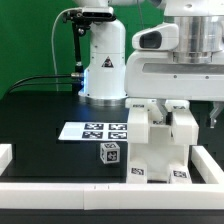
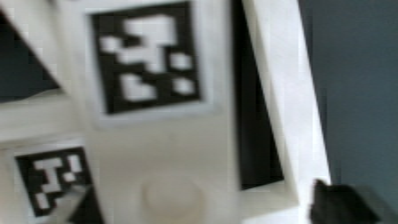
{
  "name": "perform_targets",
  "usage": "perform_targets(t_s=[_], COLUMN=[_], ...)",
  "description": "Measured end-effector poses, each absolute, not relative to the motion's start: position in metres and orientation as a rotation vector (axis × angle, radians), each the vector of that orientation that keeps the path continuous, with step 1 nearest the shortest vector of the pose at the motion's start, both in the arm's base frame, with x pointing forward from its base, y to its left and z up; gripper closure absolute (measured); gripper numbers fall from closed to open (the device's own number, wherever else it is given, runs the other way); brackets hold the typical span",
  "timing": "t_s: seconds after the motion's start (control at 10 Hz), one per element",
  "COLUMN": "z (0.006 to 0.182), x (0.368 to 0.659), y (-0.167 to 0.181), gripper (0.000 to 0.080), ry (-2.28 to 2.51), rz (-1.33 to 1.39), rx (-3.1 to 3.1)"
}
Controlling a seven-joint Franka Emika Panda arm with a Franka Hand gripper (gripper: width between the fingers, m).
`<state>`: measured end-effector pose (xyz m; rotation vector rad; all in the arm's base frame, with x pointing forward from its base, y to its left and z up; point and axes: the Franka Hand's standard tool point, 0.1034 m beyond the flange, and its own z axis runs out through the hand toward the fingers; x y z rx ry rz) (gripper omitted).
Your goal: Assemble chair
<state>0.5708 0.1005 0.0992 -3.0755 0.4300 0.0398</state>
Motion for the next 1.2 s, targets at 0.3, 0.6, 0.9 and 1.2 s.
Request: perform_targets(t_s=[0.3,0.6,0.9,1.2], z=[0.100,0.107,0.157,0.148], x=[0.573,0.571,0.561,0.561], y=[0.100,0.104,0.117,0.115], gripper=[0.0158,0.0151,0.0151,0.0151], ry=[0.433,0.436,0.416,0.416], rz=[0.044,0.062,0.124,0.125], rx=[-3.075,-3.075,-3.069,-3.070])
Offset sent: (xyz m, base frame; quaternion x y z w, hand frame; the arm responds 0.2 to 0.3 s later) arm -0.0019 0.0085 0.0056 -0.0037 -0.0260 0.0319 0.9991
